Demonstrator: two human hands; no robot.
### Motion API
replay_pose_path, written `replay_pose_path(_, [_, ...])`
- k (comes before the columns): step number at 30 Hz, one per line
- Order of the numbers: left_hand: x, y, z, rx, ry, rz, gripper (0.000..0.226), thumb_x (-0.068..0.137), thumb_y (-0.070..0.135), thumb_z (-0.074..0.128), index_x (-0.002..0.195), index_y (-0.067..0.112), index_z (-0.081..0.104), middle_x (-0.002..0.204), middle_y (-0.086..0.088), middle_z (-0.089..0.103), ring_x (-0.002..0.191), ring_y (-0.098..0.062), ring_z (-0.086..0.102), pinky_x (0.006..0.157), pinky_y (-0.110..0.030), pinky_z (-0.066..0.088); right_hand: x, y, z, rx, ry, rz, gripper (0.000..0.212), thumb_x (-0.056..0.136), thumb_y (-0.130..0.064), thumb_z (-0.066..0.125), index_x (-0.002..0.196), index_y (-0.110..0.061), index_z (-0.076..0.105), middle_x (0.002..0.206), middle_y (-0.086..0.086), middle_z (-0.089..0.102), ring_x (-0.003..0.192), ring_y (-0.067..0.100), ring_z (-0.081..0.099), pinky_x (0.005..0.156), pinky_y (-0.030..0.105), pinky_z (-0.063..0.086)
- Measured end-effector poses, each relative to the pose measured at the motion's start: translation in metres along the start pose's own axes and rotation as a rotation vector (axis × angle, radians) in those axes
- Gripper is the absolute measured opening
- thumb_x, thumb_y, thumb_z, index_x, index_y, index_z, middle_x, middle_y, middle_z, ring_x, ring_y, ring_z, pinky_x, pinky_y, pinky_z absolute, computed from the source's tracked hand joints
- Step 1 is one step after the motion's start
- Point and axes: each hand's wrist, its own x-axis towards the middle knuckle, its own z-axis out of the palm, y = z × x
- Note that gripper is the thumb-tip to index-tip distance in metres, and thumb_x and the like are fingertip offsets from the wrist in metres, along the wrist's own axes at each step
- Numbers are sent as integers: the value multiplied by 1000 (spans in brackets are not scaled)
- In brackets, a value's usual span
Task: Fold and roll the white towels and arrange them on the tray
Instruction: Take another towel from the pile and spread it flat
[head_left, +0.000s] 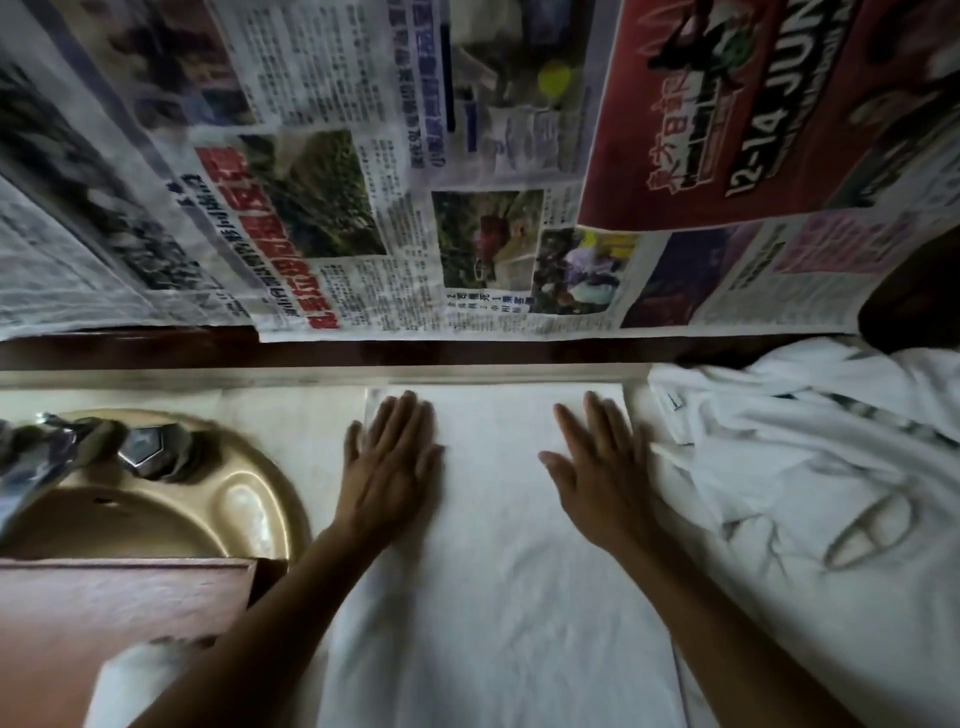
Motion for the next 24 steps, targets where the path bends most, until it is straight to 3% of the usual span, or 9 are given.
replay_pose_path(2, [-3,-19,-1,48,-10,-1,62,105,57,20,163,34,15,171,8,5,158,-13,0,126,-54,3,4,13,0,-86,-65,12,63,106,-57,25,159,-25,35,169,9,25,156,29,19,123,61,11])
replay_pose_path(7, [1,-22,-6,53,-70,4,67,103,60,11,164,32,7,171,8,-2,158,-13,-7,126,-52,-4,9,9,-5,-76,-138,42,68,105,-59,14,161,-24,31,170,8,19,158,28,13,123,62,10])
replay_pose_path(10, [-15,3,-14,13,-24,0,67,104,55,18,164,29,7,172,3,-3,158,-15,-9,127,-52,-3,-6,-9,-23,-6,-87,33,66,106,-58,21,162,-26,26,172,8,13,159,27,6,125,60,8])
replay_pose_path(14, [-65,44,-3,9,-73,138,65,107,53,25,164,30,5,172,3,-5,158,-17,-9,128,-50,-1,-64,-44,-24,34,-125,-80,63,105,-53,34,162,-26,29,172,7,12,159,27,5,124,61,13])
replay_pose_path(17, [-80,24,4,13,-106,92,63,107,53,24,164,33,5,172,5,-7,158,-17,-9,127,-54,6,-88,-27,-17,-6,-140,-106,60,105,-53,39,159,-26,38,170,5,19,158,24,12,121,63,17])
replay_pose_path(20, [-80,4,-7,35,-79,21,64,106,54,22,164,30,10,172,3,-2,158,-17,-6,126,-56,10,-85,4,-31,-70,-84,-38,61,107,-55,30,156,-20,43,168,7,26,157,28,20,124,58,14])
replay_pose_path(22, [-94,12,-15,14,-17,6,65,105,51,27,164,25,16,172,-2,3,159,-20,-2,127,-54,9,-94,5,-44,-76,-94,41,65,107,-59,24,161,-25,33,171,5,19,158,27,15,123,56,15])
replay_pose_path(24, [-125,35,-16,-15,12,20,65,105,47,32,164,24,18,172,-3,5,159,-21,0,127,-49,6,-121,-16,-49,3,-90,71,65,106,-56,30,163,-27,24,172,4,11,159,28,9,122,57,16])
